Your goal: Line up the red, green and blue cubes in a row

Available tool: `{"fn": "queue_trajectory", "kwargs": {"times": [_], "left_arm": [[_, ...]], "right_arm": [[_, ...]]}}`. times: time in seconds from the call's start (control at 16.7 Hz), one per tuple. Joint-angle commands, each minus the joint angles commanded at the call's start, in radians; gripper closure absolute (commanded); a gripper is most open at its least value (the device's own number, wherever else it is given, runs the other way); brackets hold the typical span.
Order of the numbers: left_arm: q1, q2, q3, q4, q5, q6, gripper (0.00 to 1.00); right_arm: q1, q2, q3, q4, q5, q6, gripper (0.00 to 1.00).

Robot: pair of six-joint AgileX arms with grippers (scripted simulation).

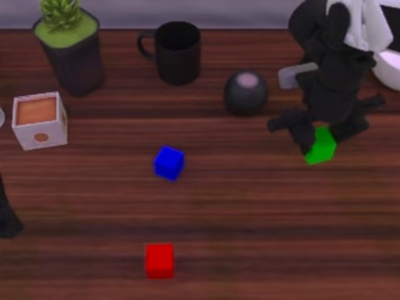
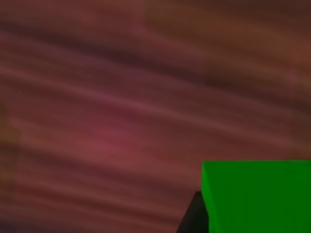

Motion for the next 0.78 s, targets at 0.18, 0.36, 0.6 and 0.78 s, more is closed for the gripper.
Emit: {"fn": "queue_trajectory", "kwargs": {"times": [0.18, 0.36, 0.6, 0.78], "left_arm": [[0.0, 0.0, 0.0, 0.0, 0.0, 0.0, 0.0], [0.0, 0.0, 0.0, 0.0, 0.0, 0.0, 0.0], [0.0, 0.0, 0.0, 0.0, 0.0, 0.0, 0.0], [0.0, 0.0, 0.0, 0.0, 0.0, 0.0, 0.0]], "right_arm": [[0.152, -0.042, -0.053, 0.001, 0.002, 0.242, 1.0], [0.309, -0.089, -0.11, 0.004, 0.002, 0.497, 1.0], [0.475, -0.153, -0.174, 0.016, 0.006, 0.732, 1.0], [0.53, -0.18, -0.198, 0.024, 0.009, 0.797, 1.0]]}}
